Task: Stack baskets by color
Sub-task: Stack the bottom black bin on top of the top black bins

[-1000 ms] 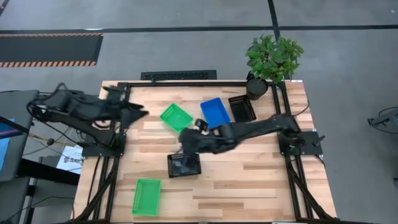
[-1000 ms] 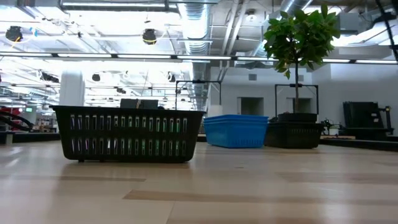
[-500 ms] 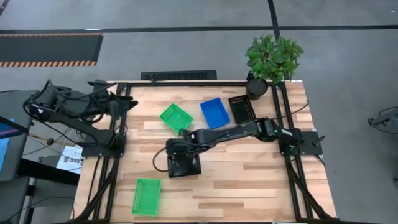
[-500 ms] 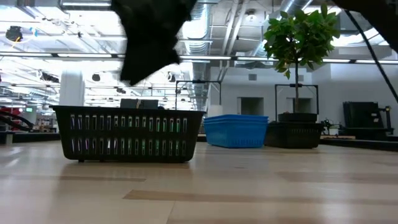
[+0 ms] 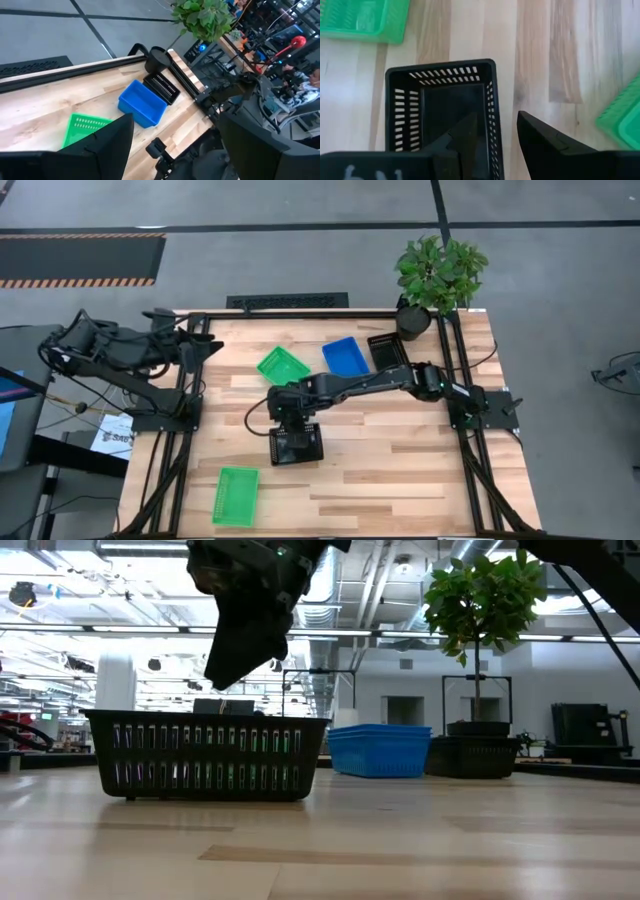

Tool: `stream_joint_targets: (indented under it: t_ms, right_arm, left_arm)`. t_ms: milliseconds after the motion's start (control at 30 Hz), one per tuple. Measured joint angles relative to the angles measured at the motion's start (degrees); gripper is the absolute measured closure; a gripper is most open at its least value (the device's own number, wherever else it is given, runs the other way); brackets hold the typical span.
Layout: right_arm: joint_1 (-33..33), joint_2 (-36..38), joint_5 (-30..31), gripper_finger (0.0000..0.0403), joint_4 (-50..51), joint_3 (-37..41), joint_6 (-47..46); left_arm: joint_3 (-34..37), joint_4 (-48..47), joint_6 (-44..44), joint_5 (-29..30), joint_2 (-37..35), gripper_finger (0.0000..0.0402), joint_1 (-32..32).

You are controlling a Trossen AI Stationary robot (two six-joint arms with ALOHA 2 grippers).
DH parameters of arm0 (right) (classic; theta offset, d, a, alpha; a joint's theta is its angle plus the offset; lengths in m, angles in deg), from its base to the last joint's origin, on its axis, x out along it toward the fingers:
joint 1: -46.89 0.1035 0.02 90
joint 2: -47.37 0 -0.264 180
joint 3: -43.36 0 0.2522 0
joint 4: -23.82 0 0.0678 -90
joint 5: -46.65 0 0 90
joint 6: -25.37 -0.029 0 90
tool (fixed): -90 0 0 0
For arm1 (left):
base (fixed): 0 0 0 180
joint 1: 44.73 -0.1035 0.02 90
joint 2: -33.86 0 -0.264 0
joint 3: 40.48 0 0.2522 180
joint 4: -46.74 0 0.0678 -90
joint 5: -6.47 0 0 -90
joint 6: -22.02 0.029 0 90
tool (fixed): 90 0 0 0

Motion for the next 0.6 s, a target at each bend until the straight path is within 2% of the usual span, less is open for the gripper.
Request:
stream_joint_targets:
  t_ms: [267, 600]
  right_arm:
    - [0.08, 0.0, -1.65, 0.0242, 2.87, 0.0, 2.16]
    - [0.28, -4.83, -1.52, 0.0242, 7.39, -0.09, 2.76]
  left_arm:
    - [0.0, -1.31, 0.2, 0.73, -0.05, 0.0123, 0.0]
    - [0.0, -1.96, 0.18, 2.62, -0.05, 0.0123, -0.02]
